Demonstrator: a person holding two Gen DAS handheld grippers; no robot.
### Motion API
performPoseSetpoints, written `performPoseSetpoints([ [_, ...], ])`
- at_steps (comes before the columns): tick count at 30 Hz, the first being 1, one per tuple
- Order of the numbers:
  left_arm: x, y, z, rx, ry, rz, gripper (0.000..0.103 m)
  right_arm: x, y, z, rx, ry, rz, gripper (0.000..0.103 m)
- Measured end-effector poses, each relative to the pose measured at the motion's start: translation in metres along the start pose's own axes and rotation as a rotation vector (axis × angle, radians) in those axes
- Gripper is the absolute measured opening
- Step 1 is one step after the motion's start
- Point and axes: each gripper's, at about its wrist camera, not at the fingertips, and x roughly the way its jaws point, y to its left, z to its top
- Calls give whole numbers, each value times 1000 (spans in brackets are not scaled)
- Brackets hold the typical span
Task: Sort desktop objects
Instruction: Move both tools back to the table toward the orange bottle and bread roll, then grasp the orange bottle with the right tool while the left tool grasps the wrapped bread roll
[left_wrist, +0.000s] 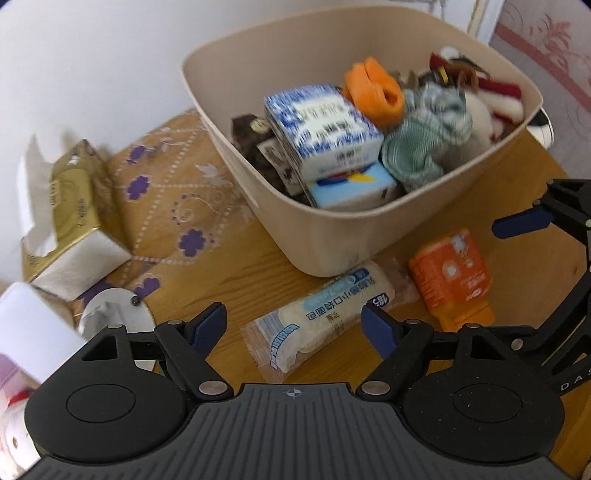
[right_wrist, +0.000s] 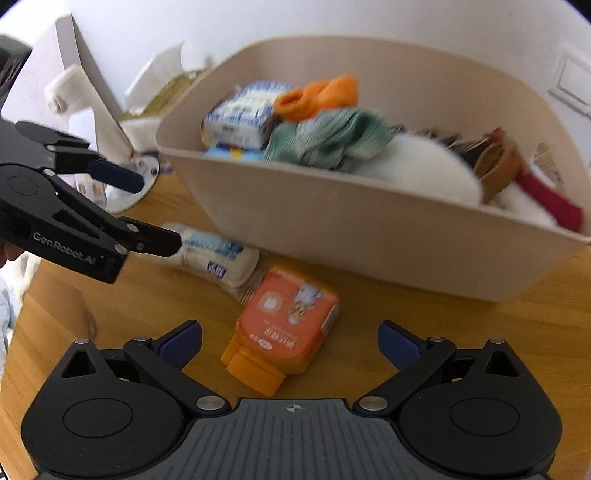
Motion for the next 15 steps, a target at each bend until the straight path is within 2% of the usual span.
performPoseSetpoints([
  [6,21,-5,0,32,29,-26,81,21,3,-3,69,49,-4,103],
  [9,28,-9,0,54,30,-39,81,28,5,-4,69,64,-34,103],
  [15,40,-22,0,156,18,-51,82,31,-3,-6,86,73,-60,103],
])
